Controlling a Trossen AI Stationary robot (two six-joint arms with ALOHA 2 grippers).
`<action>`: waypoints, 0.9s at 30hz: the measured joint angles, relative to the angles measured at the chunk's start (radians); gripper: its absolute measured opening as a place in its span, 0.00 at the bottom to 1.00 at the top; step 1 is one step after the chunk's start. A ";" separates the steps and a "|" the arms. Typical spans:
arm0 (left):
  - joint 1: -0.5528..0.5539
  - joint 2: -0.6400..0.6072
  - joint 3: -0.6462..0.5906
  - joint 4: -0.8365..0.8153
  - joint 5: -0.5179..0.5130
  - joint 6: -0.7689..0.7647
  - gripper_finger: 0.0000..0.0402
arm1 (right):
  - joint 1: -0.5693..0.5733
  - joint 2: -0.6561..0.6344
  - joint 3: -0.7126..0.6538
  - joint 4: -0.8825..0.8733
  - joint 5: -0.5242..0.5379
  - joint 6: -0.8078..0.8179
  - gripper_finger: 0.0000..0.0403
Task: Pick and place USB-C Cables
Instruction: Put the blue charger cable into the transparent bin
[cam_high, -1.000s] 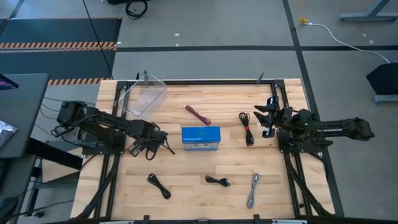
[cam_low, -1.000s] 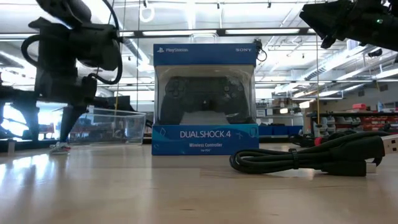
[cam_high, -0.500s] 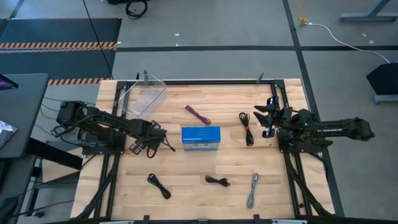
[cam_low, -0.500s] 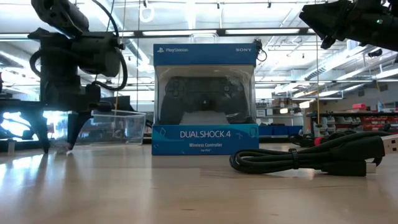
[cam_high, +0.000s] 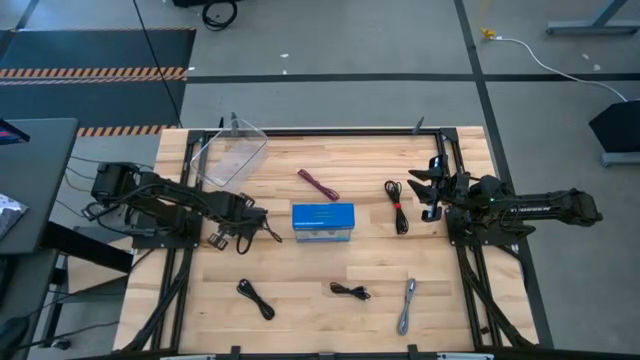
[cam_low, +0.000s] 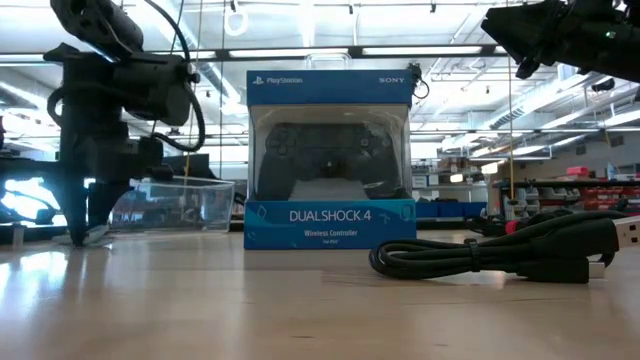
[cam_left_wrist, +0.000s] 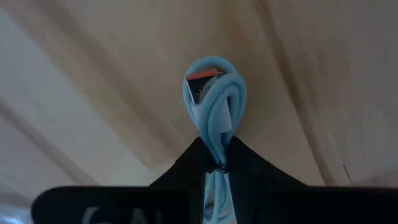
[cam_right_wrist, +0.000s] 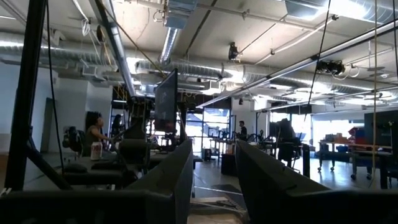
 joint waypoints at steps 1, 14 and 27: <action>0.000 0.002 0.008 -0.015 -0.004 -0.021 0.12 | 0.000 0.000 0.000 0.000 0.000 0.000 0.32; 0.017 0.000 0.325 -0.223 -0.109 -0.226 0.11 | 0.000 0.000 0.000 -0.002 0.000 0.000 0.32; 0.381 -0.001 0.595 -0.405 -0.078 -0.304 0.11 | 0.000 0.000 0.000 -0.006 0.000 0.071 0.32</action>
